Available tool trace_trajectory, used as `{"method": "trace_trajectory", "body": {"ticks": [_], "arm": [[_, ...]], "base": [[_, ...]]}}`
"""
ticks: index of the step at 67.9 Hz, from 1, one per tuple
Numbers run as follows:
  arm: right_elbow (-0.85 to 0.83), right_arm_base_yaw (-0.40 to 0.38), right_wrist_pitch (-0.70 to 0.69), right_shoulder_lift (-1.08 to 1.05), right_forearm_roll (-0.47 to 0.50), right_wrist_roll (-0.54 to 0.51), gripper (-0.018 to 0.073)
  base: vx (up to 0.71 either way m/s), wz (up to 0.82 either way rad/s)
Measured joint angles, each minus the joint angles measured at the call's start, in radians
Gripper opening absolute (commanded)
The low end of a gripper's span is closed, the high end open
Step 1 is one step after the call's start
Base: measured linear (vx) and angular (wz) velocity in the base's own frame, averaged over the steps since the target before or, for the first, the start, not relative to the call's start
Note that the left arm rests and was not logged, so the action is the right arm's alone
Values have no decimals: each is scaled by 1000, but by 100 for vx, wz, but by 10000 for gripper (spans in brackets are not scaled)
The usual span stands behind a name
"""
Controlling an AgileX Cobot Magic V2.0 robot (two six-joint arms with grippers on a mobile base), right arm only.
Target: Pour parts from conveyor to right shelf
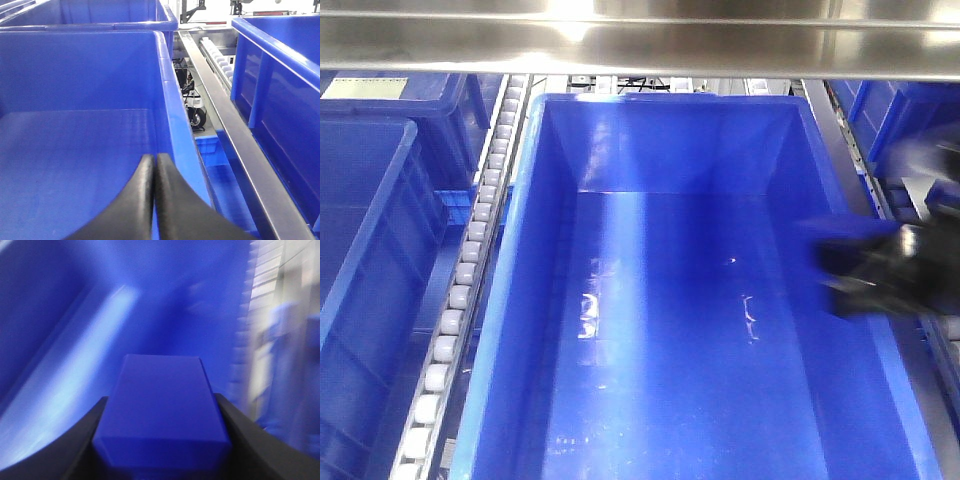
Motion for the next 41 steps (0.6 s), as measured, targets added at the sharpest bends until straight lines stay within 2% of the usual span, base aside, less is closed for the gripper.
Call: {"method": "trace_trajectory", "body": {"ticks": [13, 28, 41], "arm": [[-185, 77, 143, 254, -30, 17, -6], [-367, 122, 372, 502, -70, 19, -6], [-460, 157, 440, 663, -84, 15, -6]], "base": [[0, 0], [0, 0], [0, 0]]}}
